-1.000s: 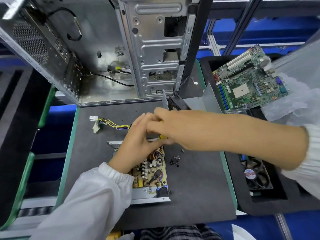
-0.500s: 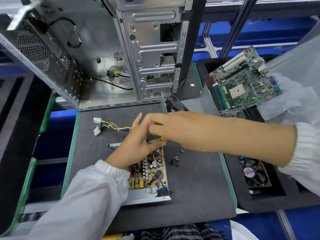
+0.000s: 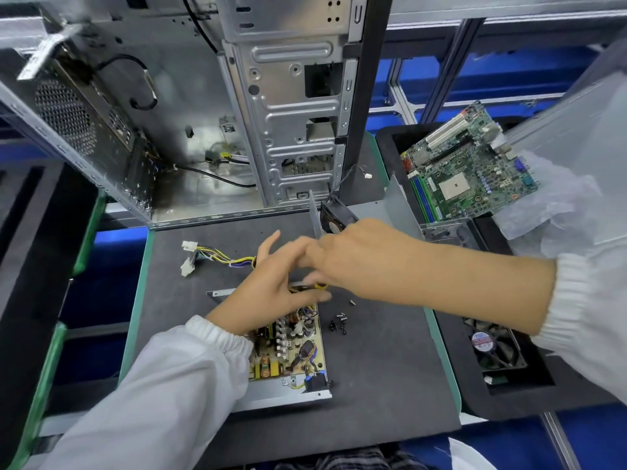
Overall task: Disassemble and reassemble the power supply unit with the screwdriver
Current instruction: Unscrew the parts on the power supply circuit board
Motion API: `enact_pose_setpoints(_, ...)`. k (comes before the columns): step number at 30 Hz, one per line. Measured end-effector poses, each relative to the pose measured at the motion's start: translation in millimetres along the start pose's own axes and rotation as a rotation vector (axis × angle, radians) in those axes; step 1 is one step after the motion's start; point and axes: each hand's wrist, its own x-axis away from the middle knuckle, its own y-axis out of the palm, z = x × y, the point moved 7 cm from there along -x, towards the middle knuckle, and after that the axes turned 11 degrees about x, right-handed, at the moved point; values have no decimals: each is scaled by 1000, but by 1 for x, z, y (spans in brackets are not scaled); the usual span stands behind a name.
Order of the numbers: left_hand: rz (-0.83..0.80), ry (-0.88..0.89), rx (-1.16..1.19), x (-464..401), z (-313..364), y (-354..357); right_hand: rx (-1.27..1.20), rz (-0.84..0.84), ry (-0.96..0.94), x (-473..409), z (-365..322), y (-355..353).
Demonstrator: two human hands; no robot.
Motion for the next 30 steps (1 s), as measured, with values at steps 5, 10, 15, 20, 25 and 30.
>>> enact_pose_setpoints(5, 137, 34, -73, -3, 5, -1, 56, 92, 177, 0, 0, -8)
enact_pose_setpoints(10, 8, 30, -45, 1, 2, -2, -94, 88, -25, 7, 0, -9)
enact_pose_setpoints(15, 26, 4, -72, 0, 0, 3, 187, 25, 75, 7, -5, -4)
enact_pose_setpoints(20, 42, 26, -157, 0, 2, 3, -34, 33, 102, 8, 1, -2)
enact_pose_setpoints(25, -91, 26, -95, 3, 1, 3, -25, 63, -92, 17, -15, 0)
enact_pose_setpoints(30, 44, 30, -107, -1, 10, 6, 128, 110, 158, 1, -9, -8)
